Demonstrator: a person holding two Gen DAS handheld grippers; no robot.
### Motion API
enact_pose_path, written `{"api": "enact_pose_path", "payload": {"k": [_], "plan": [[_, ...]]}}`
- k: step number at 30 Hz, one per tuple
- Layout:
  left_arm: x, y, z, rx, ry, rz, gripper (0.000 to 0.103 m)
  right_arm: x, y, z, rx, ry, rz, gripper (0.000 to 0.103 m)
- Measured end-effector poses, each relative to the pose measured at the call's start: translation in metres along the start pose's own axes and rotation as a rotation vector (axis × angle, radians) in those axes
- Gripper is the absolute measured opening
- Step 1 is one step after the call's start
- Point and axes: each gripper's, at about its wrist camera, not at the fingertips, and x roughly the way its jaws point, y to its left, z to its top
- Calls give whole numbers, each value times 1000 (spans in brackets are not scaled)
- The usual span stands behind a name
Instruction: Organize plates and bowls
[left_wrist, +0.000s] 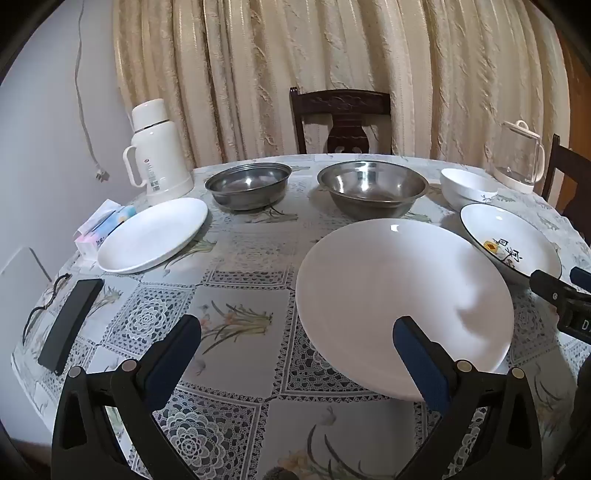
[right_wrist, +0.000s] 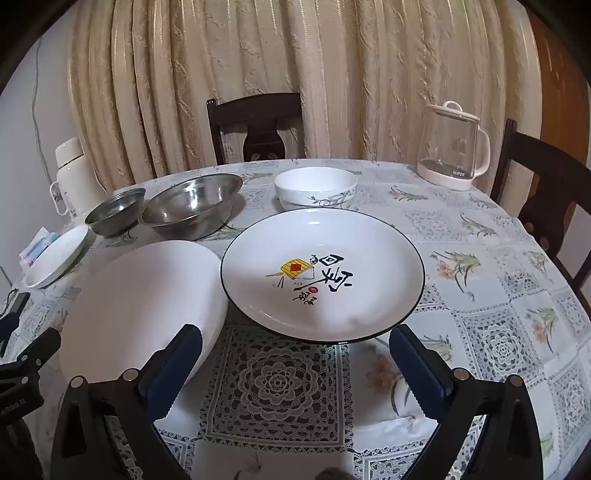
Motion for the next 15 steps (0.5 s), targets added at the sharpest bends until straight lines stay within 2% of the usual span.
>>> {"api": "enact_pose_path", "payload": {"k": [6,15], "plan": [[-1,0,-2,-3,-17,-1,103,4,-7,-4,39,30,30,103],[-2,3,1,-18,-22,16,103,5,-8,-7,38,24,18,103]]}}
